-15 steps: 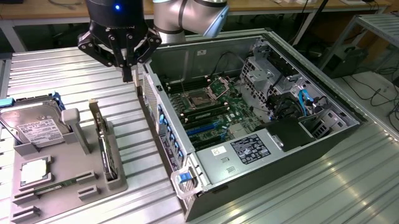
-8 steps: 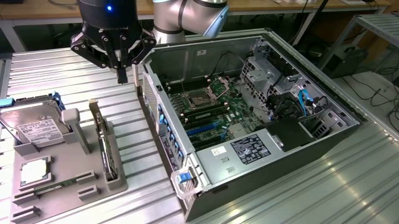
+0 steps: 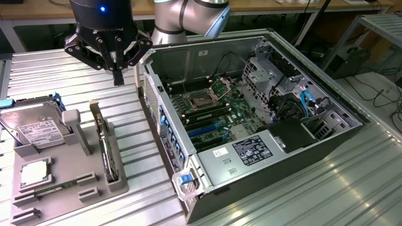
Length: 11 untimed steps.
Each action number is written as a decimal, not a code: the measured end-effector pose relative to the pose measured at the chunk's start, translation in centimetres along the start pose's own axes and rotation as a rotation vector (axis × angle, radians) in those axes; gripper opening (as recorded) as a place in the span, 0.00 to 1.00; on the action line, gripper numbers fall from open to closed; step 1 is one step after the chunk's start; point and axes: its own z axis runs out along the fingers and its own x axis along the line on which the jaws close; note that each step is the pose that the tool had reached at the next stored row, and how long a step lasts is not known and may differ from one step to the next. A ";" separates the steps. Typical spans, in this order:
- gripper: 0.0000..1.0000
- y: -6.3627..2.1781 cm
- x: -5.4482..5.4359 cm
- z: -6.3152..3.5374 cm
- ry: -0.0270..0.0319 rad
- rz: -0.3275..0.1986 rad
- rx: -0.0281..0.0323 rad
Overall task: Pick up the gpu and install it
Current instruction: 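Reach for the gpu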
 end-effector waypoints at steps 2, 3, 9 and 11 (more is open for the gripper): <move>0.11 -0.07 0.3 -0.01 0.0000 0.000 0.0000; 0.11 -0.09 0.4 -0.01 0.0000 0.000 0.0000; 0.11 -0.27 1.1 -0.04 0.0001 0.000 0.0000; 0.11 -0.31 1.3 -0.05 0.0000 0.000 0.0000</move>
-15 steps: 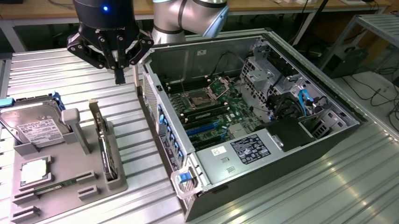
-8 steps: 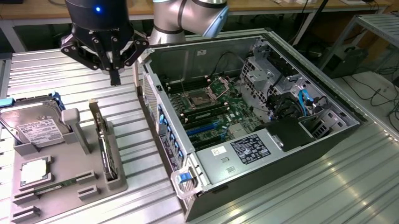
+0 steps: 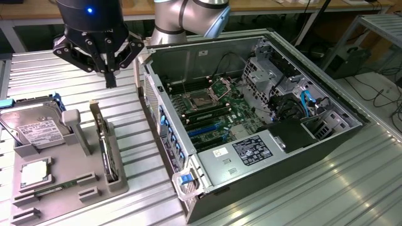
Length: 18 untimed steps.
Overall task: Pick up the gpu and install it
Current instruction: 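Reach for the gpu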
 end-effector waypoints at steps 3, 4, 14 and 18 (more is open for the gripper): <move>0.11 -0.07 0.3 -0.01 -0.0001 0.000 0.0000; 0.11 -0.09 0.4 -0.01 0.0000 0.000 0.0000; 0.11 -0.58 1.8 -0.07 0.0000 0.000 -0.0001; 0.11 -0.83 2.4 -0.10 0.0001 -0.001 -0.0001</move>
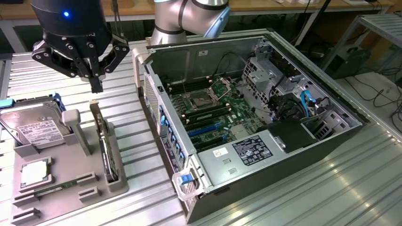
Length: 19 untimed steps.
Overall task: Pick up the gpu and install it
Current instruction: 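Reach for the gpu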
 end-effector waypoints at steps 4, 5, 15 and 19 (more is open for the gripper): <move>0.11 -0.25 0.7 -0.03 0.0000 0.000 -0.0001; 0.11 -0.29 0.8 -0.03 0.0000 0.000 -0.0001; 0.11 -0.70 2.0 -0.08 0.0000 -0.001 -0.0001; 0.11 -0.90 2.8 -0.10 0.0000 -0.001 -0.0002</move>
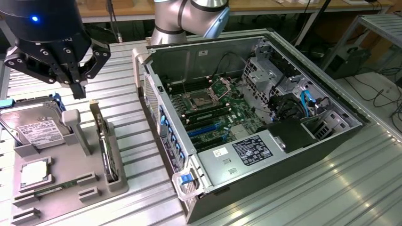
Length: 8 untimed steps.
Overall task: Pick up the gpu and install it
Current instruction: 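Reach for the gpu, then pick up the gpu and move the gpu toward the slot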
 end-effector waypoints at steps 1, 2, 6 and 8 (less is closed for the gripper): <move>0.11 -0.04 0.2 0.00 -0.0001 0.000 0.0000; 0.11 -0.08 0.3 -0.01 0.0000 0.000 0.0000; 0.11 -0.14 0.5 -0.02 0.0000 0.000 0.0000; 0.11 -0.14 0.6 -0.02 0.0000 0.000 0.0000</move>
